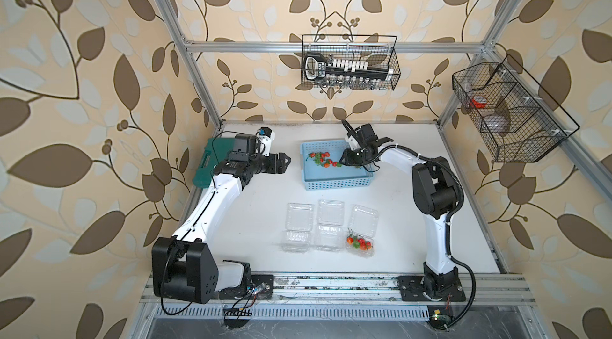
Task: Pack strawberries into containers
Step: Pick up the strawberry from the basket, then place the strawberry in the packing box.
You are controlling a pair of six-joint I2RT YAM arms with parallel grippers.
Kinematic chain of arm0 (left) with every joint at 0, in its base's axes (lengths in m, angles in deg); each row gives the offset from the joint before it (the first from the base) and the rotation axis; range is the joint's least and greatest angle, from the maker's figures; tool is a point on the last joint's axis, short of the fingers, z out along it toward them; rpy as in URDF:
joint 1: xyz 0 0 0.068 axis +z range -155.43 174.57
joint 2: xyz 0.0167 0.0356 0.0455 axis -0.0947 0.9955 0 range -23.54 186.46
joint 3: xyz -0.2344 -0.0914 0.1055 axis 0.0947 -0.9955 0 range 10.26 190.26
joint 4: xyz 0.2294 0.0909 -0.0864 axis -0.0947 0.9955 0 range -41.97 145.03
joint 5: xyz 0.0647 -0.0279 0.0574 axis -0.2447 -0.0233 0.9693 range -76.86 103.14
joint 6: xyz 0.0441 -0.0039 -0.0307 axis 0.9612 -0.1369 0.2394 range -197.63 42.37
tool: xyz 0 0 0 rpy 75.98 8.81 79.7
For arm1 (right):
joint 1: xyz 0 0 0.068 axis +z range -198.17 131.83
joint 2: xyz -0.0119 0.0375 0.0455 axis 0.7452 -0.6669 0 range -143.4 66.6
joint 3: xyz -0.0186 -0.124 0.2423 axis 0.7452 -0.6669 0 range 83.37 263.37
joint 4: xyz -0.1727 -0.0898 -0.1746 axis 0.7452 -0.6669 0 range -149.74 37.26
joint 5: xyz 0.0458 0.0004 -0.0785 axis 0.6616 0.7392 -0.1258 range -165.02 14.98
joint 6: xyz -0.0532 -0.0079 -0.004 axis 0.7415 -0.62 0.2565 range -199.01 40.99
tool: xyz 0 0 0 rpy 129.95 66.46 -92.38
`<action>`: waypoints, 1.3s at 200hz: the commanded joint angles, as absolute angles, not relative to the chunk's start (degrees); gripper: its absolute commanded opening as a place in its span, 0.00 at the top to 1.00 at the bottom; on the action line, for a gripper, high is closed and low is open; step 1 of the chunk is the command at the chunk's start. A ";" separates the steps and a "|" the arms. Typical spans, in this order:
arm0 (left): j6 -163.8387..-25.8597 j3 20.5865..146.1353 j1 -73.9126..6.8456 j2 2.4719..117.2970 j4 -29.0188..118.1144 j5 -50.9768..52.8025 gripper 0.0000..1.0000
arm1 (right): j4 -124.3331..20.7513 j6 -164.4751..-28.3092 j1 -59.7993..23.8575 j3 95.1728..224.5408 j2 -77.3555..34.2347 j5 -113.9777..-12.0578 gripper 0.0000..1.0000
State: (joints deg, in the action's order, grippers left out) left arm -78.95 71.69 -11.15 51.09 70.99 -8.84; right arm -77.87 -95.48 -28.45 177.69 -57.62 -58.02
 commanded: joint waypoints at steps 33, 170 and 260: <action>-77.45 72.92 -11.74 51.16 71.50 -8.15 0.16 | -77.29 -95.53 -28.73 180.90 -61.44 -54.54 0.63; -77.54 72.93 -11.69 50.68 71.41 -8.57 0.16 | -76.56 -96.05 -28.58 178.37 -55.27 -52.56 1.00; -77.63 72.94 -11.73 50.06 71.44 -8.74 0.16 | -82.62 -93.56 -23.53 159.92 -28.93 -56.01 1.00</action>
State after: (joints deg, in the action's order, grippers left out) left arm -78.73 71.69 -11.15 51.20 70.99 -8.81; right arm -77.93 -94.58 -26.37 166.96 -36.70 -54.35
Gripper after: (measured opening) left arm 0.840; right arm 0.049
